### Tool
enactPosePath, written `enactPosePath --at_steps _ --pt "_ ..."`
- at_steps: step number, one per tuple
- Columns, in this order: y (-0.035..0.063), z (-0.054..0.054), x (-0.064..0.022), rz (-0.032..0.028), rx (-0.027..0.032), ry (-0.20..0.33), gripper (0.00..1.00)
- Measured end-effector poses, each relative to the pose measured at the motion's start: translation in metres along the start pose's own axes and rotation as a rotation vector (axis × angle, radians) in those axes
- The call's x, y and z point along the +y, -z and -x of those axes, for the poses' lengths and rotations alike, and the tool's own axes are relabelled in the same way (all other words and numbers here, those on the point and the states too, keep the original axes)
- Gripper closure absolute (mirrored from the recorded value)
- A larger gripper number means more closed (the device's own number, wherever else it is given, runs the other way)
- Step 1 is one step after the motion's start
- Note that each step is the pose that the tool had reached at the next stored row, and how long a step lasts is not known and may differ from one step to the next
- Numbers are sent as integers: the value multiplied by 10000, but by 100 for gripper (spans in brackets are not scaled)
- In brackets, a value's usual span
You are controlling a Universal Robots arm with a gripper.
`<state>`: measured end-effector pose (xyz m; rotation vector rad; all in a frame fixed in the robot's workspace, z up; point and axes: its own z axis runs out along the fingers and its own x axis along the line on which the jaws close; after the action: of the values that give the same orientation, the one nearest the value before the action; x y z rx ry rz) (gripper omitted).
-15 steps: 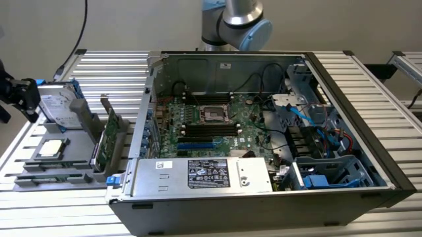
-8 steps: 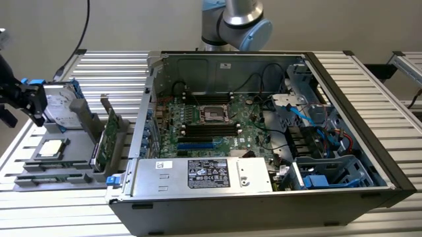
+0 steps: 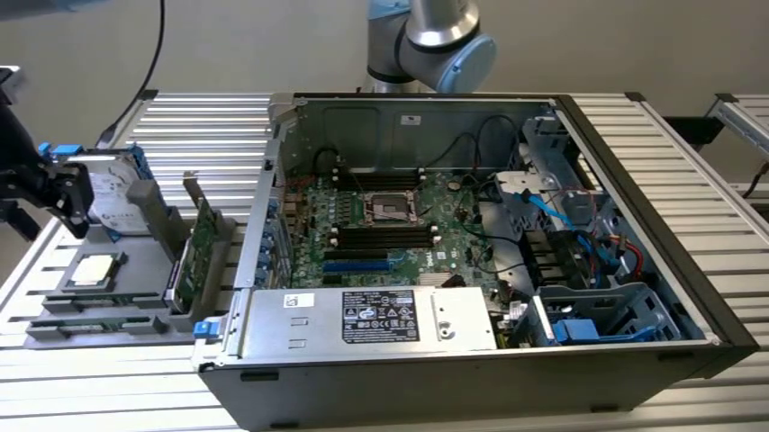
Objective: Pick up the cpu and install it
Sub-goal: 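Reach for the cpu, then pick up the cpu and move it towards the insertion slot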
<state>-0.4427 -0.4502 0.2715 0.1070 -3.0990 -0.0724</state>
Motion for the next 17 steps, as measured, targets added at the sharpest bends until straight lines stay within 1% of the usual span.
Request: enactPosePath --at_steps 3,4,5,6,7,17 --pt "-54 2 -3 -1 2 -1 42" --pt "-72 3 -3 -1 1 0 40" --pt "-90 4 -4 0 1 0 35" --pt "-108 4 -5 0 0 0 35" --pt "-126 5 -6 0 0 0 28" --pt "-308 12 -15 -1 1 -1 28"
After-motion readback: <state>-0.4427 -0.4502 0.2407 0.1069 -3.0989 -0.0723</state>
